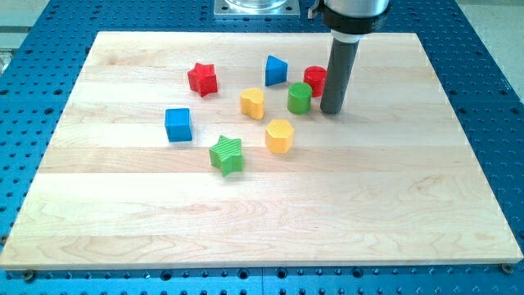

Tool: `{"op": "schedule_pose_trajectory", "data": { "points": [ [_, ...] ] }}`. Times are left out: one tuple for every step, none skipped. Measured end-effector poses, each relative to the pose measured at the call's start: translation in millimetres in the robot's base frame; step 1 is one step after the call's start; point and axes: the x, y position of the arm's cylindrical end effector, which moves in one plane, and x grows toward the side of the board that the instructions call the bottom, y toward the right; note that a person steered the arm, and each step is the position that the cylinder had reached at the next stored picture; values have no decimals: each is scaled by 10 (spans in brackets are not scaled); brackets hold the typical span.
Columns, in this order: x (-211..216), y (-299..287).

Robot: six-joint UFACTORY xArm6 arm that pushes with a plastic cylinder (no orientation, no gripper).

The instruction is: Move the green circle into the yellow heart

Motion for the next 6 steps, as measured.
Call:
{"op": "schedule_pose_trajectory", "data": {
  "points": [
    [-116,-327],
    [-117,-963],
    [-117,-1027],
    [-233,-1076],
    [-384,-1339],
    [-329,-1763]
  ]
}}
